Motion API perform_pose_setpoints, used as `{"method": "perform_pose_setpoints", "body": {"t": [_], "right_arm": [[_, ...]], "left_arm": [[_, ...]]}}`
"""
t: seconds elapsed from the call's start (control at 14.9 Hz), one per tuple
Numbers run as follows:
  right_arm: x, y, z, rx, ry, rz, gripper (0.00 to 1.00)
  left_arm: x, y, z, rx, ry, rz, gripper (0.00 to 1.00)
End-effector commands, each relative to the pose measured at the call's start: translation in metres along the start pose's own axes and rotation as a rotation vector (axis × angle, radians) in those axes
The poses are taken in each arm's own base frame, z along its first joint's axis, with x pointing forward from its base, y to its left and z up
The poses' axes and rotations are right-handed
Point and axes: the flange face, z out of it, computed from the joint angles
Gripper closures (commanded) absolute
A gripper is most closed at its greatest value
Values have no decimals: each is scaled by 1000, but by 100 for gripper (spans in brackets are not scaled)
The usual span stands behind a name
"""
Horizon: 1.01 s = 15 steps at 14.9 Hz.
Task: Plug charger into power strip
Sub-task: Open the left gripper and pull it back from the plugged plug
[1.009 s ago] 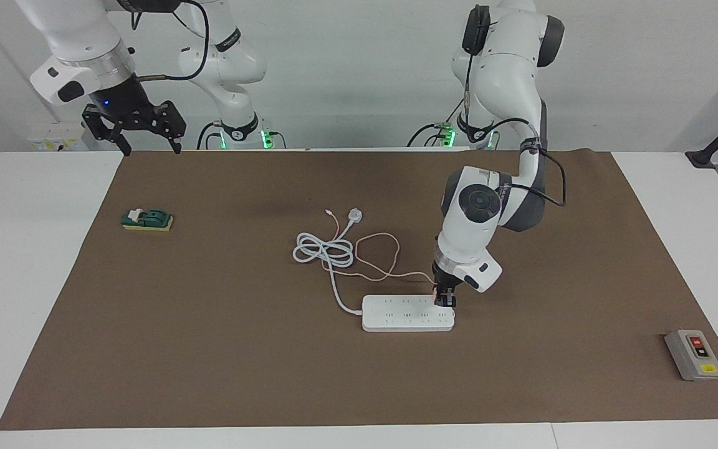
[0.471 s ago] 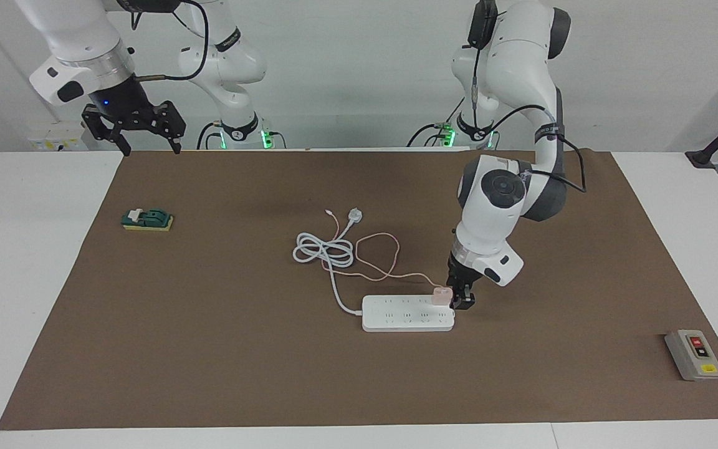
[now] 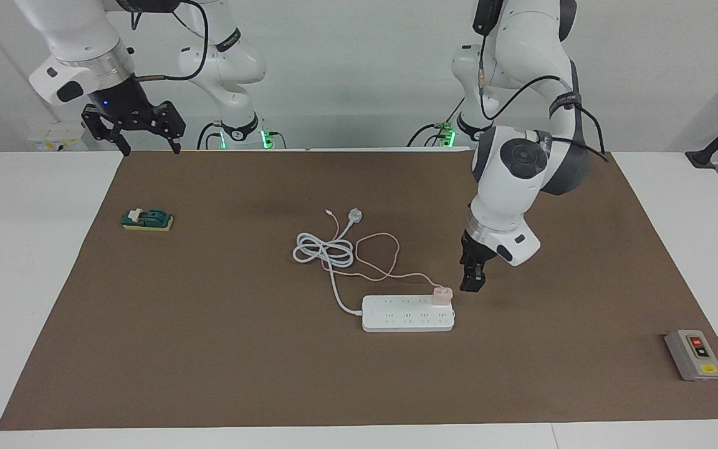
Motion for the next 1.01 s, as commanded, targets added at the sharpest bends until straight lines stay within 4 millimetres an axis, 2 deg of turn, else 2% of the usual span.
{"method": "perform_pose_setpoints", "body": {"t": [0.0, 0.07, 0.13, 0.34, 0.54, 0.74, 0.94], "right_arm": [[-6, 4, -2, 15, -4, 9, 0], [-6, 4, -2, 15, -4, 9, 0], [-6, 4, -2, 15, -4, 9, 0], [-6, 4, -1, 15, -6, 9, 0], [-6, 4, -2, 15, -4, 9, 0], [-6, 4, -1, 15, -6, 9, 0], [-6, 3, -1, 15, -6, 9, 0]], "left_arm": [[18, -16, -36, 12, 1, 155, 30], [26, -20, -43, 19, 8, 224, 30], [31, -28, -60, 26, 7, 313, 30], [74, -48, -97, 31, 3, 552, 30], [116, -66, -116, 40, -5, 824, 30], [134, -75, -123, 48, -8, 994, 30], [135, -82, -131, 58, -24, 1114, 29]]}}
